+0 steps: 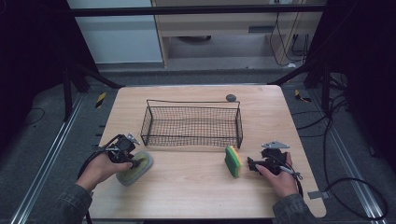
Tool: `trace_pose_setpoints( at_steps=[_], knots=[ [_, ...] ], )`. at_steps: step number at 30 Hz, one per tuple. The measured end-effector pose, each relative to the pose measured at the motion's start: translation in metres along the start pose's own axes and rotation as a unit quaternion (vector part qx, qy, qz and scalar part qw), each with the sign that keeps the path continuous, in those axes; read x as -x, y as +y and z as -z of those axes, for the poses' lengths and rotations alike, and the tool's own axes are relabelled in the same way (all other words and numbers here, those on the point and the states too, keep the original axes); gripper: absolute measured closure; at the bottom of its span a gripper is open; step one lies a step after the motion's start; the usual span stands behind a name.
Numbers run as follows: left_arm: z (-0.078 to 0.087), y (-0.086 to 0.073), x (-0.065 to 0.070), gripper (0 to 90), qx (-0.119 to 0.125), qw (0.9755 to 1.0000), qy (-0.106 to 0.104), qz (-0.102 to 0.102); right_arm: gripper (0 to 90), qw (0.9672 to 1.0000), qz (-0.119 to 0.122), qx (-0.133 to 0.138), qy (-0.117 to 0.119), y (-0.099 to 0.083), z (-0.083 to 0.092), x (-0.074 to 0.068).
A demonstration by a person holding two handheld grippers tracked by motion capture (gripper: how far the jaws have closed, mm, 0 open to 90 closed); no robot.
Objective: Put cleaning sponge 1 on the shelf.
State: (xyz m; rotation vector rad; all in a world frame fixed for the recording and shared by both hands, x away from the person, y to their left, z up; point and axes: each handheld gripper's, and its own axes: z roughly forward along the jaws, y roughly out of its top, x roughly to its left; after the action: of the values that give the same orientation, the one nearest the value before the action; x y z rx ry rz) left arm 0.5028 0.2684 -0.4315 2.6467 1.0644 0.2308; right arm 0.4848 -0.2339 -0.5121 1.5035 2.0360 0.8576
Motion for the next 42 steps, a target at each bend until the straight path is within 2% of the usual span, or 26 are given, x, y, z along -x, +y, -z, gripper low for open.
trace_pose_setpoints(
  at_steps=[5,8,10,14,21,24,29,31,37,39,42],
  knots=[
    [-0.002,0.001,-0.002,62.6,-0.006,1.0,0.001,0.0,0.7,1.0,0.0,-0.001,0.001,0.0,0.0,0.0],
    [-0.004,0.001,-0.003,63.8,-0.01,0.9999,-0.006,0.0,0.7,1.0,0.0,-0.001,0.001,0.0,0.0,0.0],
    [-0.003,0.002,-0.002,69.3,-0.01,0.9999,-0.008,-0.003,0.7,1.0,0.001,-0.001,0.002,0.0,0.0,0.0],
    [-0.001,0.002,0.0,70.0,-0.012,0.9998,-0.005,-0.013,0.7,1.0,0.003,-0.002,0.003,0.0,0.0,0.0],
    [0.02,-0.004,0.003,70.3,0.026,0.9987,0.004,-0.043,0.7,1.0,0.005,-0.004,0.006,0.0,0.001,0.001],
    [0.025,-0.005,0.002,70.3,0.034,0.9981,0.011,-0.05,0.7,1.0,0.005,-0.004,0.006,0.0,0.001,0.001],
    [0.039,-0.007,0.002,70.3,0.065,0.9959,0.022,-0.059,0.4,0.9999,0.008,0.0,0.007,-0.001,0.001,0.002],
    [0.04,-0.007,0.001,70.3,0.067,0.9956,0.023,-0.061,0.4,0.9999,0.01,0.001,0.008,-0.001,0.001,0.002],
    [0.051,-0.007,-0.001,70.3,0.077,0.9933,0.045,-0.074,0.4,0.9999,0.011,0.001,0.011,-0.001,0.0,0.002],
    [0.056,-0.004,-0.001,70.4,0.085,0.9917,0.053,-0.08,0.4,0.9999,0.012,0.002,0.011,-0.001,0.0,0.002],
    [0.06,-0.001,0.0,70.4,0.09,0.991,0.056,-0.081,0.4,0.9999,0.011,0.003,0.013,-0.001,0.0,0.002]
  ],
)
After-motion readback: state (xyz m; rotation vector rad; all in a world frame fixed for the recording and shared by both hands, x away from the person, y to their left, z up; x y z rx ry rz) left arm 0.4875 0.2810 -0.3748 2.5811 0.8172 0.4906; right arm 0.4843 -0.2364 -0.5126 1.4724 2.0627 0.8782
